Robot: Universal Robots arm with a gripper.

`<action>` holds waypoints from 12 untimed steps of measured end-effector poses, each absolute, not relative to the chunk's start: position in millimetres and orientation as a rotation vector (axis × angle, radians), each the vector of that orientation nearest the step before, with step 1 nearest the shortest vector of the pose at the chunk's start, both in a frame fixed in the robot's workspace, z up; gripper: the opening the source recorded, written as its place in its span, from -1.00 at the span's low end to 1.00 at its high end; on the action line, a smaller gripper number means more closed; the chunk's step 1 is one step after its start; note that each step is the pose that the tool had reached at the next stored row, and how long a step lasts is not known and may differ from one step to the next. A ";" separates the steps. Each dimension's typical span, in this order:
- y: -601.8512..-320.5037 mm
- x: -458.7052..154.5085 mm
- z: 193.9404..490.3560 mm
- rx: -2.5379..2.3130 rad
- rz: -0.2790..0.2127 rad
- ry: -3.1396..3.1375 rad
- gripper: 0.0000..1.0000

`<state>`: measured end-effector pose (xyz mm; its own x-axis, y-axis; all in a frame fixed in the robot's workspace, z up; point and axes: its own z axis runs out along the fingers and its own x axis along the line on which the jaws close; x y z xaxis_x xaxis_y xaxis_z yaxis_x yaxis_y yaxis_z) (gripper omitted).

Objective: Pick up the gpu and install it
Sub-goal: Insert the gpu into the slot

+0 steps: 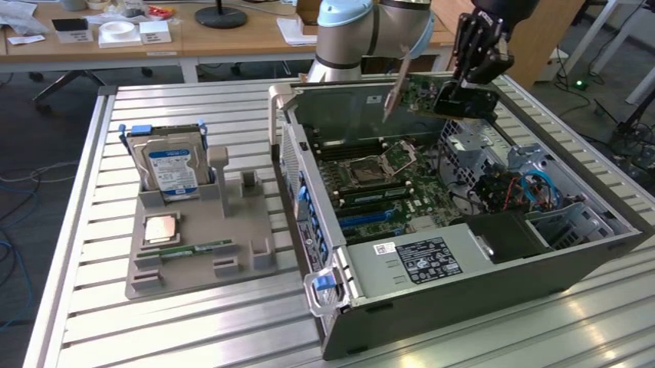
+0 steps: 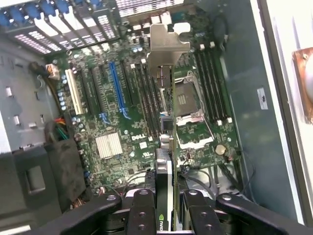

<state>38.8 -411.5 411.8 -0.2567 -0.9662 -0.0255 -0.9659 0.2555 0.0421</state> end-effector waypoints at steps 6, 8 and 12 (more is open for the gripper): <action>-411.5 38.7 411.7 2.004 -0.076 -2.409 -0.47; -411.5 38.7 411.7 2.035 -0.076 -2.382 -0.47; -411.5 38.7 411.6 2.100 -0.076 -2.323 -0.47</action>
<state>38.7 -411.5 411.6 -0.1013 -0.9945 -0.0254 -0.9941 0.1002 0.0420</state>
